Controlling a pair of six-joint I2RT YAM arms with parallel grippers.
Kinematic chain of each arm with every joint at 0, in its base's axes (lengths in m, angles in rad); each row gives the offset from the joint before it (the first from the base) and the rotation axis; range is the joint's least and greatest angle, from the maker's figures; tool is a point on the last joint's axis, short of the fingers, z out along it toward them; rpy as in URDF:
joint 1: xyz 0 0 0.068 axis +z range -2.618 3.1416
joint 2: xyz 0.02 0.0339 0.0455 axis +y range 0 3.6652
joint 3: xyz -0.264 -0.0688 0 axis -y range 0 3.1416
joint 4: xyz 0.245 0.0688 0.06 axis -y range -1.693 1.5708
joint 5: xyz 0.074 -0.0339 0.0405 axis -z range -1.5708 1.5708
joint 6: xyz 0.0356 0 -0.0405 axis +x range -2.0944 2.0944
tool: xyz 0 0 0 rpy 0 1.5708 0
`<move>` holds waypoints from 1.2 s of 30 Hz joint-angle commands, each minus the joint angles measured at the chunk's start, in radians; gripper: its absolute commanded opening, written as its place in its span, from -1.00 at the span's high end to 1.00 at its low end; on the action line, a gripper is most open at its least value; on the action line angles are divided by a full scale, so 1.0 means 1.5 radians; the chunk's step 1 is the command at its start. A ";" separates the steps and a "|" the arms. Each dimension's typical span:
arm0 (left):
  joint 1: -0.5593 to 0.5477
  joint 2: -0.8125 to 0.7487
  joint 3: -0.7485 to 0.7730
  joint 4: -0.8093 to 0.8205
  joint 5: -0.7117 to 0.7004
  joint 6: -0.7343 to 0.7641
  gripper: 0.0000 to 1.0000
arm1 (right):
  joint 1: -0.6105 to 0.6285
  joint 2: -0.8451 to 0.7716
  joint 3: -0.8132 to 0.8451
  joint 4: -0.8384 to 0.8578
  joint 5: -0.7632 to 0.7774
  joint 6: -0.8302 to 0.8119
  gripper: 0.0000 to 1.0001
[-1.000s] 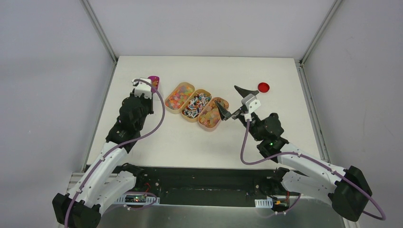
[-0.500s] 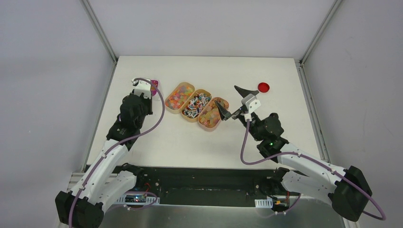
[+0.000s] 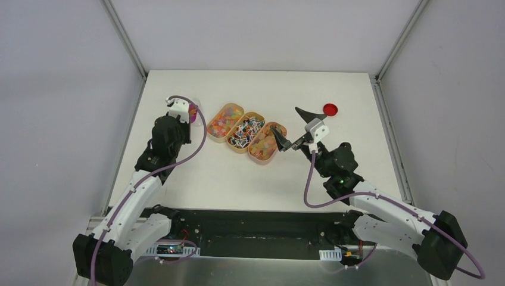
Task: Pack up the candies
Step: Place the fake candies in the packing bottle.
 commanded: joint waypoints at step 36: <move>0.029 0.081 0.172 -0.117 0.046 -0.009 1.00 | 0.001 -0.005 0.002 0.002 0.011 -0.011 -1.00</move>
